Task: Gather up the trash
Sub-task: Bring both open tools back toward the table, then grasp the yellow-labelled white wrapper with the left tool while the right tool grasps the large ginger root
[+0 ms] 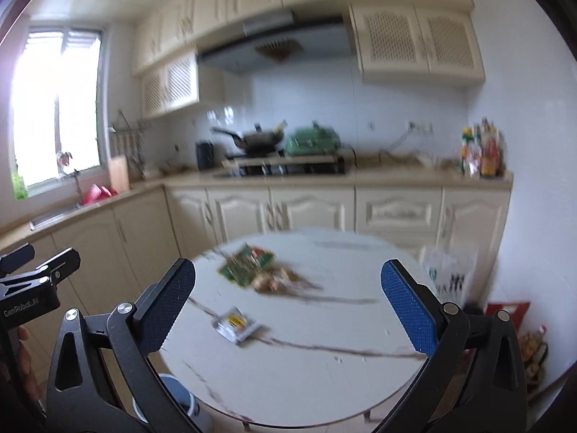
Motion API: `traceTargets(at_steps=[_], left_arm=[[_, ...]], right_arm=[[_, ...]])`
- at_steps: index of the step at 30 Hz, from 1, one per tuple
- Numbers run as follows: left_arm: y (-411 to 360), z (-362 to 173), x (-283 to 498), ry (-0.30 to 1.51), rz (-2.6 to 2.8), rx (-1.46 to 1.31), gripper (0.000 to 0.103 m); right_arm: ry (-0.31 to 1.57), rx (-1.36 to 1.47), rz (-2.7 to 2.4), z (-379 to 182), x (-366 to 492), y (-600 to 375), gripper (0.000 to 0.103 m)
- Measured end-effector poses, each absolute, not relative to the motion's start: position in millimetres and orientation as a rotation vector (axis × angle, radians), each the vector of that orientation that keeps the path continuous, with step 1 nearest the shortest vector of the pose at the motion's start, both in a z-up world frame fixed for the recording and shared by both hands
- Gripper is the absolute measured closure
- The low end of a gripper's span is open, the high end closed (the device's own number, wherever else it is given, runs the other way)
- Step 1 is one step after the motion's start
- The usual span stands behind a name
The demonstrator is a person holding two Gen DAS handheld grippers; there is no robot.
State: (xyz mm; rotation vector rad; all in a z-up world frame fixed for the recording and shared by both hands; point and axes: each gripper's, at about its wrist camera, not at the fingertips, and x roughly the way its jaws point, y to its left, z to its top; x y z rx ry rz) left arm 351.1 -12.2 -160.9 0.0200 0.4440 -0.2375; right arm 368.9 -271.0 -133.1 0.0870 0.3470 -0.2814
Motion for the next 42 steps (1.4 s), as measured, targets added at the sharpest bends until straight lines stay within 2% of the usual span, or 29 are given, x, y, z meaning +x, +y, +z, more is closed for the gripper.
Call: traceTargets(at_steps=[10,22,24,28,32,34,39,42], left_arm=[[-90,-190,444,0.720,-0.386,0.136,0.001],[-130,-214,537,0.862,-0.438,0.173,0.005],[-131,-220,545,0.883,-0.447,0.170,0.020],[-137,-226,544,0.865,-0.471,0.190,0.024],[-142,-227,541,0.834,-0.520,0.196,0.051],[-145,-229,543,0.835,-0.534,0.198,0.057],[-131,-229,554,0.860,-0.597,0.095,0.083],[-121,-229,558,0.865,-0.618,0.057,0.091]], right_arm=[[0.563,0.138,-0.310,-196,432,-324,0.000],[0.689,0.184,-0.308,-239,473,-364,0.000],[0.696,0.181,-0.305,-242,479,-366,0.000],[0.705,0.178,-0.299,-242,489,-366,0.000],[0.713,0.175,-0.292,-243,500,-365,0.000],[0.723,0.171,-0.284,-243,507,-364,0.000],[0.762,0.162,-0.243,-246,531,-362,0.000],[0.790,0.147,-0.208,-248,553,-359,0.000]])
